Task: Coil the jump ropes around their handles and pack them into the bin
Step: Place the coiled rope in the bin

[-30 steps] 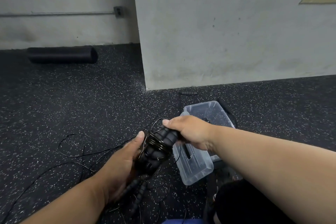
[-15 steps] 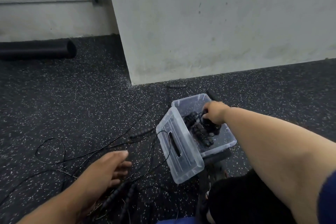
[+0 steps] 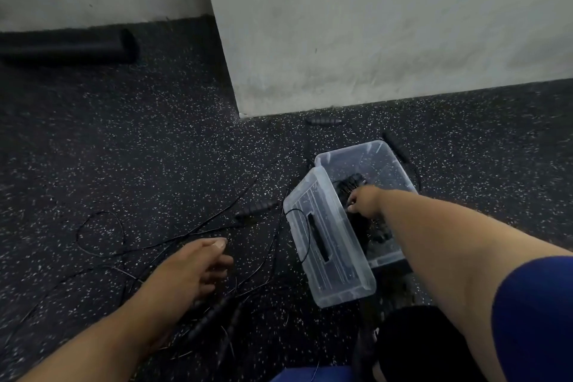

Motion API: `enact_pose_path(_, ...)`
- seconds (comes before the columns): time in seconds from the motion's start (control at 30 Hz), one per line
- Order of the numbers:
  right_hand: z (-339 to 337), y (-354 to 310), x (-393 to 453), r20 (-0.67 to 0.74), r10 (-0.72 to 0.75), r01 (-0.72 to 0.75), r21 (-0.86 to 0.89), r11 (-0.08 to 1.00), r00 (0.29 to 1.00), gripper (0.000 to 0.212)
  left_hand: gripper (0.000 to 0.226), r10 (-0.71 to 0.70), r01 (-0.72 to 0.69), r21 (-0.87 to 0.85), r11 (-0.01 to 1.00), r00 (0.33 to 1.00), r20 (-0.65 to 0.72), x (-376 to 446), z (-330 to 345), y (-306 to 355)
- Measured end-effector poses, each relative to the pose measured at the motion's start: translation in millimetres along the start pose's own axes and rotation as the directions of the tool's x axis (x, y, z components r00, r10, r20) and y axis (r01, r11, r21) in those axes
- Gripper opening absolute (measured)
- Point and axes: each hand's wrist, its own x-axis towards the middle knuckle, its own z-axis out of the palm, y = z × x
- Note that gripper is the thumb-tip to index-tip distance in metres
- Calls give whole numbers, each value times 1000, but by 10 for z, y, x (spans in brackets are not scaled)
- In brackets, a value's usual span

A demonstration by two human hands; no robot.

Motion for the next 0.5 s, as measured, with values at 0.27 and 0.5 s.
enact_pose_path(0.27,292,136,347,94,41,-32,-87,996,995,42,24,-19,18,-34,999,1000,-11,223,27,41)
enact_pose_path(0.5,452,92,591,18,129,-130,39,991,991,65,23,-24,24,-19,1000,1000,-13,288,11,42)
